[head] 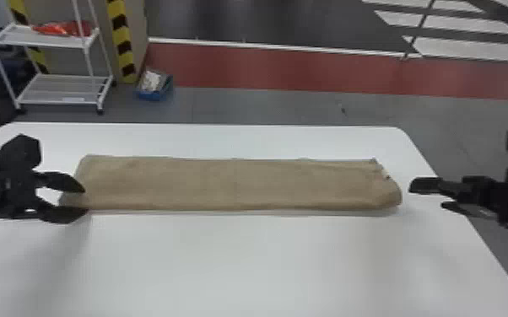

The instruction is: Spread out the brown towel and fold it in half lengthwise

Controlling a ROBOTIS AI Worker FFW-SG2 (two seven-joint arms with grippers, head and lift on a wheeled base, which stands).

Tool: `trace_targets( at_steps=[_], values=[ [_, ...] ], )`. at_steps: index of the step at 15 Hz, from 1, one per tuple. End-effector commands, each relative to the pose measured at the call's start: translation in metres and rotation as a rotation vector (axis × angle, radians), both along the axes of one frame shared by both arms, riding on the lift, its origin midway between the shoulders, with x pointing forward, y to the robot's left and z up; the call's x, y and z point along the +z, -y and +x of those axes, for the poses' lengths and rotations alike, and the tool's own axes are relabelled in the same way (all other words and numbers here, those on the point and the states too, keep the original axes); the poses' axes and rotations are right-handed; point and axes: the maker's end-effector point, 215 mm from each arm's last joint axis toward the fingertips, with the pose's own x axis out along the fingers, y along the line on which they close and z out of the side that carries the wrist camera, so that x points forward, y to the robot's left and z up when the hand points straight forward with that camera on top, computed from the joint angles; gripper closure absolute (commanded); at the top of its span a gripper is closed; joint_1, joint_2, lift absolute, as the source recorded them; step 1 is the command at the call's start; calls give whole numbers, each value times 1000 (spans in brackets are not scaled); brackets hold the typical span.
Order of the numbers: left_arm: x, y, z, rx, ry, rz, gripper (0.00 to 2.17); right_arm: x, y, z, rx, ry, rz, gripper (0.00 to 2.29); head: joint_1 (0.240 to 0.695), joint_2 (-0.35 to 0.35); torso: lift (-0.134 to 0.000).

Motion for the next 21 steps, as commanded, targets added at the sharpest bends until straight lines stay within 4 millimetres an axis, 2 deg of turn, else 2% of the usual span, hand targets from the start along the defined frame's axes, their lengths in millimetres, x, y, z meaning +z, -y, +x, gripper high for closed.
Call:
trace_targets(
  at_steps=[1, 3, 5, 8, 11, 14, 16, 18, 19, 20, 21],
  values=[
    [4, -2, 0, -6, -5, 2, 1035, 1, 0, 0, -1, 3, 7, 97, 695, -136, -124],
    [0, -4, -5, -16, -28, 19, 1072, 2, -1, 1, 1, 7, 14, 97, 695, -136, -124],
    [-2, -6, -5, -19, -27, 42, 1490, 2, 0, 0, -2, 8, 15, 97, 695, -133, -124],
    [9, -11, -24, -46, -34, 29, 1490, 2, 3, -1, -6, 7, 11, 100, 695, -131, -124],
    [14, -22, -63, -60, -51, 19, 1490, 10, 6, 3, -8, 21, 7, 110, 695, -135, -124],
    [13, -28, -92, -93, -82, 23, 1490, 27, -3, 25, 6, 47, 16, 113, 695, -130, -124],
    [12, -21, -109, -190, -88, 46, 1490, 25, -11, 41, 4, 23, 44, 117, 695, -120, -124],
    [16, -24, -107, -181, -67, 40, 1470, 2, -15, 42, -3, -53, 35, 127, 695, -116, -124],
    [25, -24, -102, -166, -37, 16, 1281, -7, -21, 41, 2, -80, 39, 127, 695, -114, -124],
    [34, -24, -99, -153, -14, -16, 947, -12, -25, 42, 8, -99, 37, 130, 695, -111, -124],
    [40, -21, -95, -146, 7, -36, 481, -17, -23, 40, 9, -124, 11, 134, 695, -101, -124]
  ],
)
